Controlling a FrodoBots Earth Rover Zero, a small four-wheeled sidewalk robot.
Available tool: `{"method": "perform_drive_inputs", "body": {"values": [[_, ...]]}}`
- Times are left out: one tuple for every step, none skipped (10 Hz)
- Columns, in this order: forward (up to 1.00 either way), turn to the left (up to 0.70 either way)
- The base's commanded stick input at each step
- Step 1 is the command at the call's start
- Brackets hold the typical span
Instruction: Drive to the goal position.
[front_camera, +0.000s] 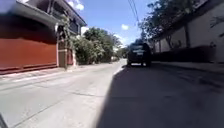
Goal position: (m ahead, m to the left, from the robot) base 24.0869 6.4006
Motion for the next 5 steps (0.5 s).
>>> {"method": "perform_drive_inputs", "body": {"values": [[1.0,0.0],[1.0,0.0],[1.0,0.0],[1.0,0.0],[1.0,0.0]]}}
